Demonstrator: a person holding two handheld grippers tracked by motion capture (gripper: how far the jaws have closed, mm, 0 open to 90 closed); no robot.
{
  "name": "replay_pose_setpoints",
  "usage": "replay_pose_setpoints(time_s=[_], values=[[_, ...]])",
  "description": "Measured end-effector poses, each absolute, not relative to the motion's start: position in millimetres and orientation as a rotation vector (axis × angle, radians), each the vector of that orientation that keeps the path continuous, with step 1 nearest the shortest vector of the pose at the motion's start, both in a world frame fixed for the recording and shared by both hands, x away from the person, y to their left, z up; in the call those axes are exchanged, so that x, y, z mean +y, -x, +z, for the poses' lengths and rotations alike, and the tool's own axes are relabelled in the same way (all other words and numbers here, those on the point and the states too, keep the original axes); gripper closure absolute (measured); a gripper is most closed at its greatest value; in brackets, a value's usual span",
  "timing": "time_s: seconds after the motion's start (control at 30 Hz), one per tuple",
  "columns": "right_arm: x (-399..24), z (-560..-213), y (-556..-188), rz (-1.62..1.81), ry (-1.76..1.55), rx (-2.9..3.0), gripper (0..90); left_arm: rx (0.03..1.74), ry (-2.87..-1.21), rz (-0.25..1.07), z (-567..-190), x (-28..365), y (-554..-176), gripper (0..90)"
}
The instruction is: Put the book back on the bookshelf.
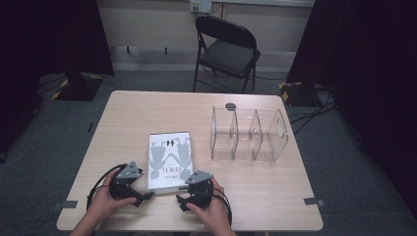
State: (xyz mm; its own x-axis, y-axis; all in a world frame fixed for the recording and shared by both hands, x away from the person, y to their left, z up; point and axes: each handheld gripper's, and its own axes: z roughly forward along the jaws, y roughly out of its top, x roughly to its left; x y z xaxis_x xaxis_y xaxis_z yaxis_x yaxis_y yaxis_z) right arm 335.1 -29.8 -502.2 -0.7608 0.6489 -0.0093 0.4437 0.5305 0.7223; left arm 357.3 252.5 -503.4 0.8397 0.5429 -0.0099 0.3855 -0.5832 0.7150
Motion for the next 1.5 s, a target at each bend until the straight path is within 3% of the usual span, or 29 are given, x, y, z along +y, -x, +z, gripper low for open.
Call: replay_pose_setpoints(time_s=[0.1, 0.13, 0.17, 0.33, 0.43, 1.5], values=[[-29, -502, -335, 1.06, -0.927, 2.491, 7.6, 0.681, -2.269, 0.271, -502, 252, -357, 1.8], [-29, -502, -335, 1.056, -0.927, 2.49, 7.6, 0.669, -2.242, 0.261, -501, 251, -356, 5.0], [-29, -502, -335, 1.056, -0.927, 2.49, 7.6, 0.669, -2.242, 0.261, -501, 251, -356, 15.3], [-28, -502, -334, 1.055, -0.934, 2.485, 7.8, 0.657, -2.296, 0.254, -494, 246, -355, 20.1], [-27, -502, -333, 1.058, -0.921, 2.484, 9.0, 0.648, -2.288, 0.238, -493, 241, -355, 32.8], [-21, -502, -326, 1.068, -0.905, 2.502, 8.8, 0.741, -2.333, 0.321, -473, 233, -352, 34.0]])
